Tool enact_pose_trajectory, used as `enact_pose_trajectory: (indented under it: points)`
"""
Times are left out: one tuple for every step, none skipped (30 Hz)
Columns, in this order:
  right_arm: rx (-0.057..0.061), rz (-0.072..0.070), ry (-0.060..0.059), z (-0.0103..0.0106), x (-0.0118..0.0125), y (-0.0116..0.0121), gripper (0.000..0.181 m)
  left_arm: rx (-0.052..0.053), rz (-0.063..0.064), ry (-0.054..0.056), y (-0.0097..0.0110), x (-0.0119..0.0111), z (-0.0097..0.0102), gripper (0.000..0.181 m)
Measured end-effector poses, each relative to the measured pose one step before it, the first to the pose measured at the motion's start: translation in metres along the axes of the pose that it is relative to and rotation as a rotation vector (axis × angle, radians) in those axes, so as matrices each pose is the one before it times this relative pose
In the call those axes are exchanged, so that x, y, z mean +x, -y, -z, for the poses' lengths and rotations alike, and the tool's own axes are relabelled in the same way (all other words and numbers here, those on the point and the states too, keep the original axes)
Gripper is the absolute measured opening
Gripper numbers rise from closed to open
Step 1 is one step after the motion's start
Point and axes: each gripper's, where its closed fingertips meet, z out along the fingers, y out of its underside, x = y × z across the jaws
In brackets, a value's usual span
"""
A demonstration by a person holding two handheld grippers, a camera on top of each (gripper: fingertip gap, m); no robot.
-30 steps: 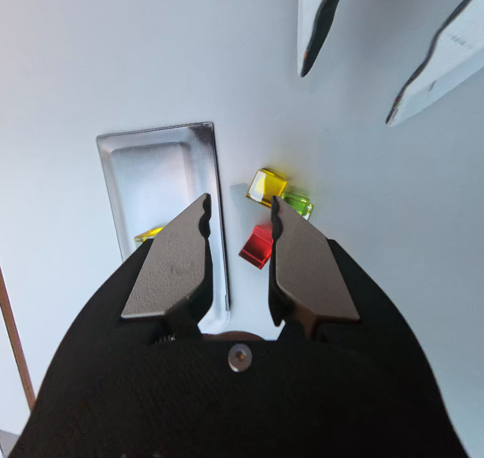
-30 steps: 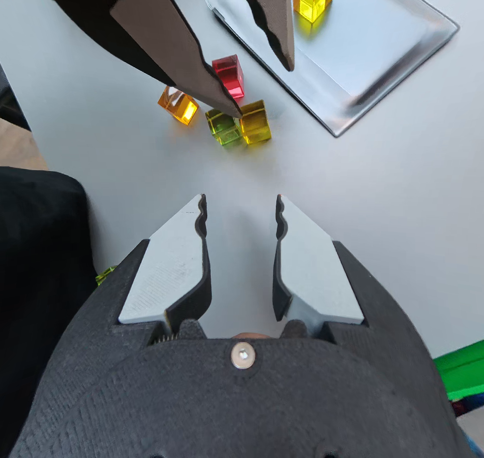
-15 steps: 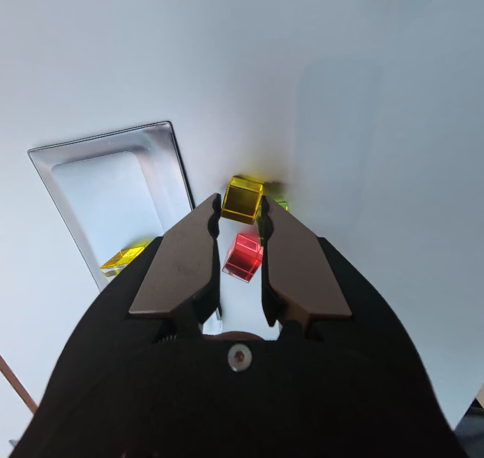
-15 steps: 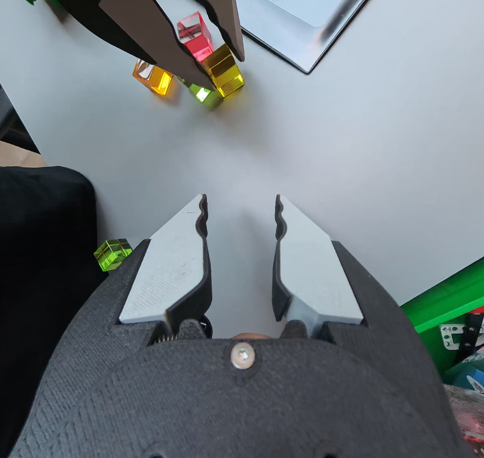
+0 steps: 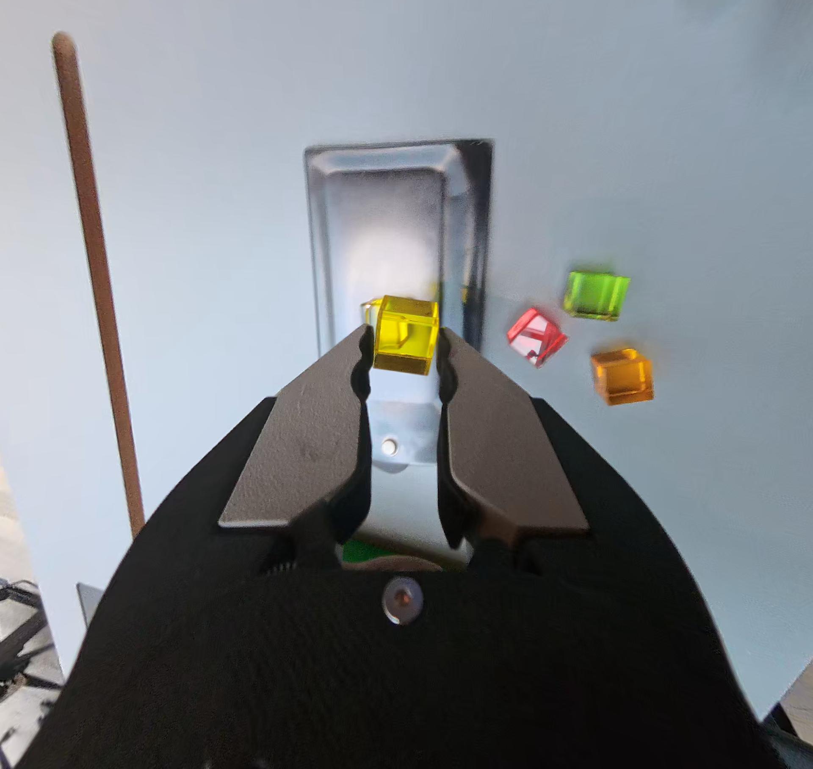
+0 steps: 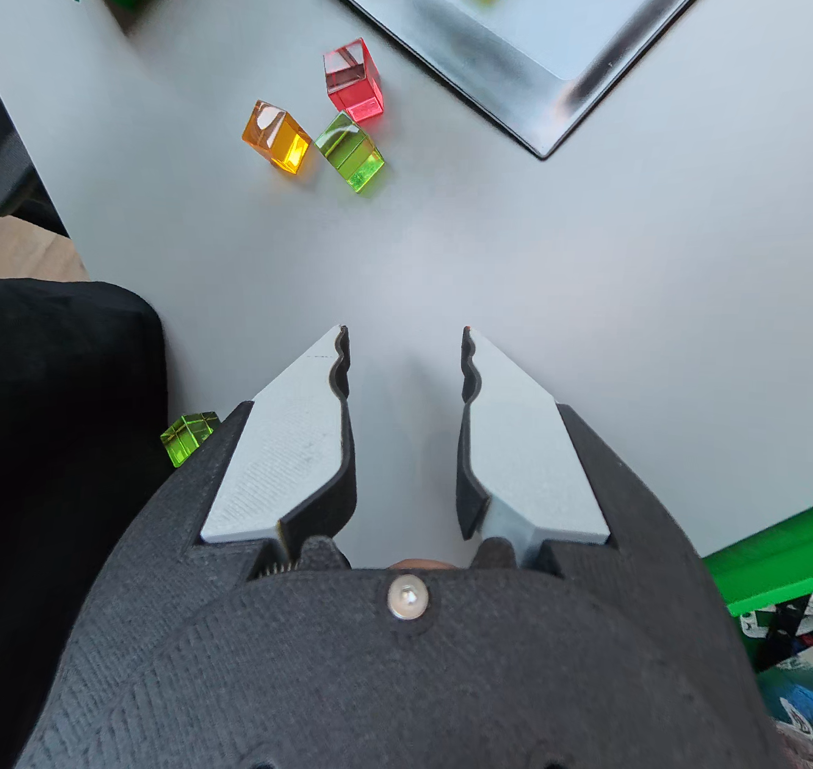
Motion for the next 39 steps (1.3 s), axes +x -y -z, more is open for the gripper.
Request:
enact_pose_trajectory:
  points:
    - [-0.0005,0.0009,0.0014,-0.00049,-0.00053,0.00046,0.049,-0.0117,0.0125,0.0079,-0.00552,-0.00752,0.00119,0.026]
    - [-0.0006,0.0003,0.0009,-0.00024,-0.00032,0.00038,0.049,-0.0202,0.005,0.0076,-0.00643,-0.00639,-0.00003,0.026]
    - [0.0,0.0004,-0.0002,0.00006,-0.00027,0.00028,0.049,-0.021,-0.0004,0.0069,-0.0058,-0.00513,-0.00079,0.026]
    - [0.001,0.0002,-0.0011,0.00029,-0.00008,0.0002,0.049,-0.0149,-0.0029,0.0027,-0.00419,-0.00331,-0.0011,0.026]
    - [0.001,-0.0008,-0.0012,0.00028,0.00001,-0.00006,0.049,-0.008,-0.0022,-0.0007,-0.00245,-0.0019,-0.0013,0.026]
    - [0.0001,-0.002,-0.001,0.00038,0.00013,-0.00048,0.049,-0.0047,-0.0009,-0.0057,-0.00117,-0.00042,-0.00146,0.026]
    - [-0.0002,-0.0026,-0.0015,0.00038,0.0003,-0.00077,0.049,-0.0049,-0.003,-0.0081,-0.00039,0.00069,-0.00152,0.026]
    - [0.0001,-0.003,-0.0018,0.00039,0.00031,-0.00097,0.048,-0.0035,-0.0062,-0.0022,0.00025,0.00031,-0.00178,0.026]
    - [0.0002,-0.0039,-0.0012,0.00042,0.00034,-0.00109,0.048,-0.004,-0.0077,0.0005,0.00049,0.00024,-0.00203,0.026]
    - [-0.0002,-0.0043,-0.0006,0.00034,0.00014,-0.00123,0.048,-0.005,-0.0076,-0.0024,0.00065,0.00094,-0.00226,0.026]
    - [-0.0007,-0.0038,-0.0009,0.00029,0.00026,-0.00135,0.048,-0.0039,-0.0051,-0.0026,0.00098,0.00104,-0.00248,0.026]
    - [-0.0006,-0.003,-0.0011,0.00031,0.00024,-0.00125,0.048,-0.0019,-0.0035,-0.0062,0.00129,0.00173,-0.0026,0.026]
    - [-0.0001,-0.0026,-0.0011,0.00027,0.00022,-0.00101,0.048,-0.0015,-0.0022,-0.0066,0.00135,0.00175,-0.00265,0.026]
    - [0.0,-0.0027,-0.0012,0.00031,0.00025,-0.00087,0.048,-0.0034,-0.0025,-0.0036,0.00099,0.00142,-0.00259,0.026]
    - [0.0004,-0.003,-0.0008,0.00026,0.00025,-0.00074,0.048,-0.0021,-0.0031,-0.0013,0.00113,0.00112,-0.00245,0.026]
    - [0.0011,-0.0029,-0.0005,0.00026,0.00022,-0.00052,0.048,-0.0004,-0.0024,-0.0018,0.0012,0.00114,-0.00235,0.026]
    - [0.0011,-0.0025,-0.0003,0.00026,0.00019,-0.00035,0.048,-0.0008,-0.0002,-0.0011,0.00098,0.00058,-0.0022,0.026]
    - [0.0004,-0.0019,-0.0003,0.0002,0.00031,-0.00042,0.048,-0.0025,0.0015,0.0004,0.00042,0.00008,-0.00178,0.026]
    - [-0.0001,-0.001,-0.0002,0.00018,0.00023,-0.00029,0.048,-0.0036,0.0029,0.0028,-0.00005,-0.00064,-0.00143,0.026]
    - [0.0001,-0.0004,-0.0007,0.00016,0.00035,-0.00025,0.048,-0.0018,0.0039,0.0052,0.00009,-0.00118,-0.00087,0.026]
    - [0.0004,-0.0004,-0.0008,0.00027,0.0004,-0.0002,0.048,-0.0001,0.0054,0.0037,-0.0001,-0.00112,-0.00087,0.026]
    - [0.0005,-0.0006,-0.0006,0.00011,0.00037,-0.00012,0.048,-0.0016,0.0064,0.0012,-0.00043,-0.00076,-0.00086,0.026]
    - [0.0003,-0.0005,-0.0004,0.00005,0.0004,-0.00021,0.048,-0.0052,0.0074,0.0007,-0.00106,-0.00081,-0.00124,0.026]
    - [-0.0002,-0.0003,-0.0004,-0.00008,0.00041,-0.00021,0.048,-0.0058,0.006,-0.0034,-0.00107,-0.00005,-0.00116,0.026]
    - [-0.0007,-0.0003,0.0001,-0.00013,0.00034,-0.00017,0.048,-0.0012,0.0037,-0.0056,-0.00036,0.0007,-0.00086,0.026]
    - [-0.0006,-0.0004,0.0004,-0.00011,0.00022,-0.00023,0.048,0.003,0.0038,-0.0027,0.00047,0.00048,-0.00045,0.026]
    - [0.0004,-0.0002,0.0005,-0.00018,0.00017,0.00007,0.048,0.0024,0.0062,-0.0003,0.00055,0.00009,-0.00047,0.026]
    - [0.0005,-0.0004,0.0008,-0.00019,0.00012,0.00008,0.048,0.0,0.0086,-0.0001,0.00036,-0.00007,-0.00047,0.026]
    - [-0.0005,-0.0008,0.0012,-0.00036,0.00008,-0.00004,0.048,0.0,0.0099,-0.0034,0.00055,0.00027,-0.00053,0.025]
    - [-0.0009,-0.0008,0.0012,-0.00036,0.00019,-0.00018,0.048,0.001,0.0082,-0.0066,0.00075,0.00089,-0.00046,0.025]
    - [-0.0001,-0.0003,0.0008,-0.00029,0.00003,0.00015,0.047,0.0018,0.0041,-0.0035,0.00102,0.00063,-0.00036,0.025]
    - [0.0002,0.0,0.0005,-0.00015,0.00008,0.00014,0.047,0.0025,0.0,0.0016,0.00096,-0.00006,-0.00025,0.025]
    - [0.0002,-0.0001,0.0002,-0.0001,0.00013,0.00027,0.047,-0.0003,0.0001,0.002,0.00065,-0.00032,-0.0001,0.025]
    - [0.0009,-0.0003,0.0003,0.00001,0.00009,0.0003,0.047,-0.0005,0.0026,0.001,0.00069,-0.00041,-0.00015,0.025]
    - [0.0009,-0.0004,0.0007,0.00004,-0.00003,0.00022,0.047,-0.0006,0.003,-0.0009,0.00046,-0.0002,-0.00012,0.025]
    - [0.0,-0.0001,0.0,0.0,0.00018,0.00013,0.047,-0.0009,0.0022,-0.0005,0.00031,-0.0004,-0.0001,0.025]
    - [-0.0007,0.0001,-0.0005,0.0,0.00024,-0.0001,0.047,-0.0013,0.0029,-0.0006,0.00005,-0.00031,-0.00013,0.026]
    - [-0.0007,0.0,-0.0001,0.00011,0.00008,-0.00014,0.047,-0.0023,0.0041,0.0002,-0.00031,-0.00041,-0.00014,0.026]
    - [-0.0001,-0.0001,-0.0001,0.00004,0.00015,0.00002,0.047,-0.0028,0.0036,-0.0002,-0.00047,-0.00017,-0.00016,0.027]
